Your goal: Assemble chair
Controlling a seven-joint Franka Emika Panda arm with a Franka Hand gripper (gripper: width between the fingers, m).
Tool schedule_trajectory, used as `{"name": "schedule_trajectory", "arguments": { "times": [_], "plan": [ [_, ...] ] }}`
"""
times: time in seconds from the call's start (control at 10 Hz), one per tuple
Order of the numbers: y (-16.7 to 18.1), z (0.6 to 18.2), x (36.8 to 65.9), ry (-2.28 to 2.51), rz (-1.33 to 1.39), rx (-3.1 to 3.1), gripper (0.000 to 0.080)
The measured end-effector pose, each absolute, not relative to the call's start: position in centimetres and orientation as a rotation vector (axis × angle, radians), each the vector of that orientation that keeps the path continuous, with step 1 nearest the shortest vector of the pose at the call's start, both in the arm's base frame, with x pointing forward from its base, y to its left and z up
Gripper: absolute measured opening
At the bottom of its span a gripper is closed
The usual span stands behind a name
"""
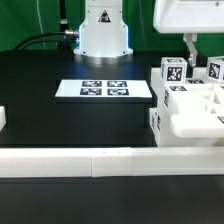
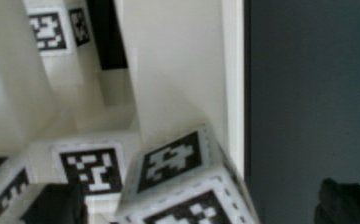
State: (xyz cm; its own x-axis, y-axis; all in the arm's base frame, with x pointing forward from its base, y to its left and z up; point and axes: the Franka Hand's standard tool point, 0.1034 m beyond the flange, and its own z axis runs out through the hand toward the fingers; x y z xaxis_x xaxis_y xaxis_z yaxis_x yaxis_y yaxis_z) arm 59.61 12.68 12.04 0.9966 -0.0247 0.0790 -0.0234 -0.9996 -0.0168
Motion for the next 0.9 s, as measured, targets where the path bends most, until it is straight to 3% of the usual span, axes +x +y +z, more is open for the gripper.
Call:
{"name": "schedule_trajectory", "arguments": {
  "times": [0.2,0.3,0.4,0.5,0.6,0.9],
  "plan": [
    [12.55,11.96,59.64,-0.306,-0.125,-3.141,0.0649],
    [12.52,11.95,59.64,-0.402,-0.125,-3.134,0.0561],
    [12.5,11.94,59.64,-0.405,-0.125,-3.134,0.0426],
    [12.5,11.94,59.64,-0.403,-0.125,-3.134,0.0426],
    [12.51,11.94,59.64,-0.403,-0.125,-3.134,0.0281],
    [12.47,11.94,59.74,-0.272,-0.15,-3.137,0.0282]
  ]
}}
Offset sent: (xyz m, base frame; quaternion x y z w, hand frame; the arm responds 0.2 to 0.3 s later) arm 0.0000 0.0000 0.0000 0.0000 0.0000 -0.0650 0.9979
